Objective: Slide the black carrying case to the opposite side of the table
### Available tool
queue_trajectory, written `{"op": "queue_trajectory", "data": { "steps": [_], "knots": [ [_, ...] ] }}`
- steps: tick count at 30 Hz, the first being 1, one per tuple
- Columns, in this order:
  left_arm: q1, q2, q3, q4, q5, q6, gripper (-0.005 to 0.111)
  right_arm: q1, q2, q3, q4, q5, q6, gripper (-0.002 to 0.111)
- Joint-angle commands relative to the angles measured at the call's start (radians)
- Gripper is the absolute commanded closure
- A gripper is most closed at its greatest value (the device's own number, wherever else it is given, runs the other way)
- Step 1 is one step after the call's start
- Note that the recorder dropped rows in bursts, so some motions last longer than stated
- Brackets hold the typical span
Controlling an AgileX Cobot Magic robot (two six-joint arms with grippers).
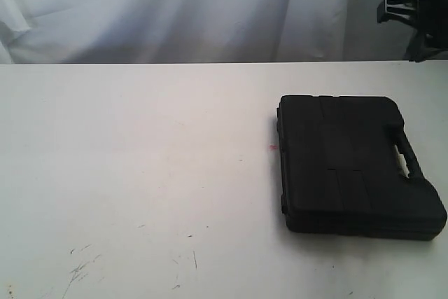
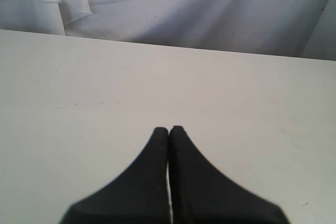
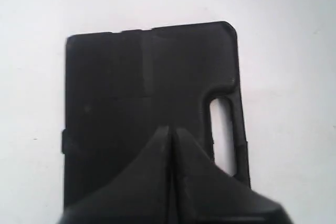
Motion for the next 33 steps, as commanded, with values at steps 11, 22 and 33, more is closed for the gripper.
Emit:
{"op": "queue_trajectory", "data": {
  "steps": [11, 22, 33],
  "knots": [
    [0.001, -0.005, 0.005, -0.003, -0.011, 0.000, 0.107, 0.101, -0.695, 0.493, 0.121, -0.276, -0.042, 0.108],
    [0.001, -0.005, 0.005, -0.003, -0.011, 0.000, 0.107, 0.101, -0.915, 0.493, 0.111, -0.228, -0.042, 0.108],
    [0.001, -0.005, 0.005, -0.003, -0.011, 0.000, 0.107, 0.001, -1.162, 0.561, 0.070, -0.232, -0.048, 0.108]
  ]
}}
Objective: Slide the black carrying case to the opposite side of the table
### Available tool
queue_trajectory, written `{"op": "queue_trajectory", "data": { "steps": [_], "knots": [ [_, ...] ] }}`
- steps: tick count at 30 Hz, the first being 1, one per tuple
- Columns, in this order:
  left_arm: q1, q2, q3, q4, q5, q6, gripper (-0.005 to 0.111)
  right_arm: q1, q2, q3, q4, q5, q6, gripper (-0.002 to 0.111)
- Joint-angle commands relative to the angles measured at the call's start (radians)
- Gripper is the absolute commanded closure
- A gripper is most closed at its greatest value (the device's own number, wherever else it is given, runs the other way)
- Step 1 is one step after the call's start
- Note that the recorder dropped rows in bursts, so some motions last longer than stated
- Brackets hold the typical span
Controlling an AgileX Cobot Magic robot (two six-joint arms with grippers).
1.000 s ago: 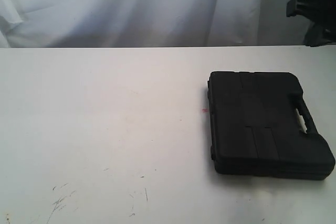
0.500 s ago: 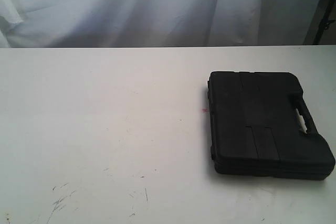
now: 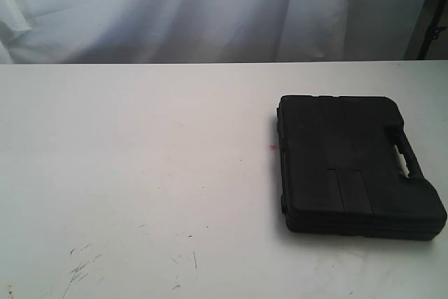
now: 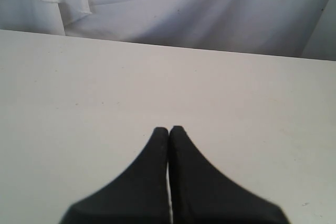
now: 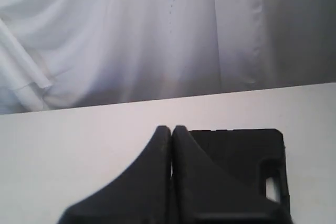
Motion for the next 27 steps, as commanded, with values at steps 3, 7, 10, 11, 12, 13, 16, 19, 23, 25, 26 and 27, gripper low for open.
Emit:
{"op": "queue_trajectory", "data": {
  "steps": [3, 7, 10, 11, 12, 13, 16, 19, 23, 25, 26, 27],
  "knots": [
    [0.001, -0.005, 0.005, -0.003, -0.011, 0.000, 0.107, -0.172, -0.179, 0.188, -0.012, -0.144, -0.013, 0.108],
    [0.001, -0.005, 0.005, -0.003, -0.011, 0.000, 0.107, -0.255, -0.309, 0.350, -0.010, -0.261, -0.013, 0.108],
    [0.001, -0.005, 0.005, -0.003, -0.011, 0.000, 0.107, -0.288, -0.391, 0.460, -0.014, -0.292, -0.018, 0.108],
    [0.001, -0.005, 0.005, -0.003, -0.011, 0.000, 0.107, -0.290, -0.405, 0.488, -0.014, -0.294, -0.032, 0.108],
    [0.001, -0.005, 0.005, -0.003, -0.011, 0.000, 0.107, -0.290, -0.417, 0.514, -0.014, -0.300, -0.057, 0.108],
    [0.001, -0.005, 0.005, -0.003, -0.011, 0.000, 0.107, -0.290, -0.424, 0.539, -0.012, -0.308, -0.075, 0.108],
    [0.001, -0.005, 0.005, -0.003, -0.011, 0.000, 0.107, -0.290, -0.449, 0.605, -0.012, -0.333, -0.115, 0.108],
    [0.001, -0.005, 0.005, -0.003, -0.011, 0.000, 0.107, -0.290, -0.475, 0.666, -0.014, -0.363, -0.119, 0.108],
    [0.001, -0.005, 0.005, -0.003, -0.011, 0.000, 0.107, -0.288, -0.493, 0.744, -0.014, -0.391, -0.119, 0.108],
    [0.001, -0.005, 0.005, -0.003, -0.011, 0.000, 0.107, -0.288, -0.493, 0.776, -0.014, -0.391, -0.119, 0.108],
    [0.001, -0.005, 0.005, -0.003, -0.011, 0.000, 0.107, -0.288, -0.493, 0.785, -0.014, -0.391, -0.119, 0.108],
    [0.001, -0.005, 0.005, -0.003, -0.011, 0.000, 0.107, -0.288, -0.493, 0.796, -0.014, -0.391, -0.119, 0.108]
  ]
}}
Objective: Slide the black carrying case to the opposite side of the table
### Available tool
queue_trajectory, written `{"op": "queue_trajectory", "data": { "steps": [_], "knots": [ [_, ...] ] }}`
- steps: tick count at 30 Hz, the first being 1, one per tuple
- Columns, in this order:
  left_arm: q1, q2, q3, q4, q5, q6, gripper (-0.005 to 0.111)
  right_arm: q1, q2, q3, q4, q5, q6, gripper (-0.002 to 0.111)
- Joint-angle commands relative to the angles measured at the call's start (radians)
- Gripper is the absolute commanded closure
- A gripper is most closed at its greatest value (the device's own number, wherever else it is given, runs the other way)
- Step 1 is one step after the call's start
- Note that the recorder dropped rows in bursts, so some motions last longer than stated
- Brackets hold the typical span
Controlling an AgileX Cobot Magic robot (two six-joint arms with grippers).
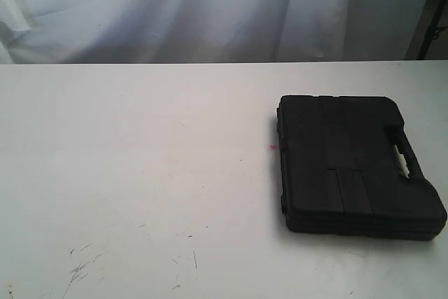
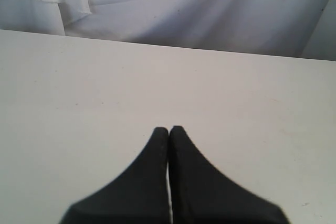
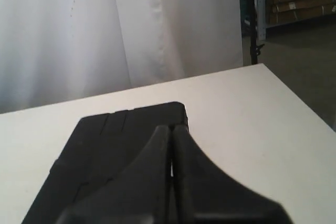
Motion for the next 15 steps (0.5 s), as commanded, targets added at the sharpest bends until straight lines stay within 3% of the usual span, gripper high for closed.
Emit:
{"op": "queue_trajectory", "data": {
  "steps": [1, 11, 15],
  "knots": [
    [0.001, -0.005, 0.005, -0.003, -0.011, 0.000, 0.107, -0.006, -0.005, 0.060, -0.010, -0.022, -0.010, 0.108],
    [0.001, -0.005, 0.005, -0.003, -0.011, 0.000, 0.107, 0.031, -0.005, 0.141, -0.019, -0.111, -0.012, 0.108],
    [0.001, -0.005, 0.005, -0.003, -0.011, 0.000, 0.107, 0.031, -0.005, 0.141, -0.039, -0.064, -0.012, 0.108]
  ]
}}
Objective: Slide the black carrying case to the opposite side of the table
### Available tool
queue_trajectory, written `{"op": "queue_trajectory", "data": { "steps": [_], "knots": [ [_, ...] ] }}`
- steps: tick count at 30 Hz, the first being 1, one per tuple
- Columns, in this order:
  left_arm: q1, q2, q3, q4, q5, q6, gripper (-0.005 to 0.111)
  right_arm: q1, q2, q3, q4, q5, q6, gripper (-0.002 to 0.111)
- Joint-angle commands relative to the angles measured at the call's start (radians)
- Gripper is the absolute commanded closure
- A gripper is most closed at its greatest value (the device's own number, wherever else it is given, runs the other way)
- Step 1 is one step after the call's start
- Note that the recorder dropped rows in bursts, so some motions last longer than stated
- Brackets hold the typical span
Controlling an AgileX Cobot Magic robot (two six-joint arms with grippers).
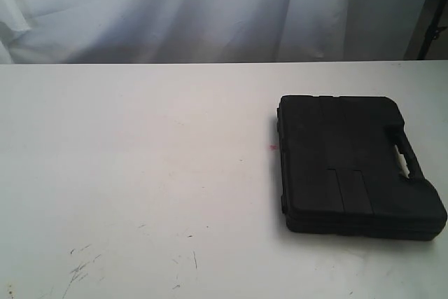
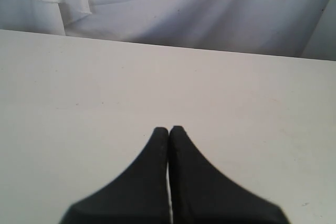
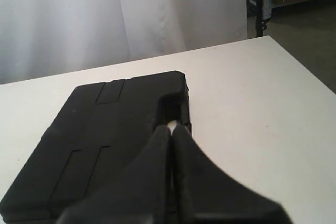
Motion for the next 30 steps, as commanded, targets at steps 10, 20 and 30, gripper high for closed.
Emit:
{"op": "queue_trajectory", "data": {
  "steps": [10, 20, 30],
  "knots": [
    [0.001, -0.005, 0.005, -0.003, -0.011, 0.000, 0.107, 0.003, -0.005, 0.004, -0.082, 0.064, -0.006, 0.108],
    [0.001, -0.005, 0.005, -0.003, -0.011, 0.000, 0.107, 0.003, -0.005, 0.004, -0.082, 0.074, -0.006, 0.108],
    [0.001, -0.005, 0.005, -0.003, -0.011, 0.000, 0.107, 0.003, -0.005, 0.004, -0.082, 0.074, 0.002, 0.108]
  ]
}}
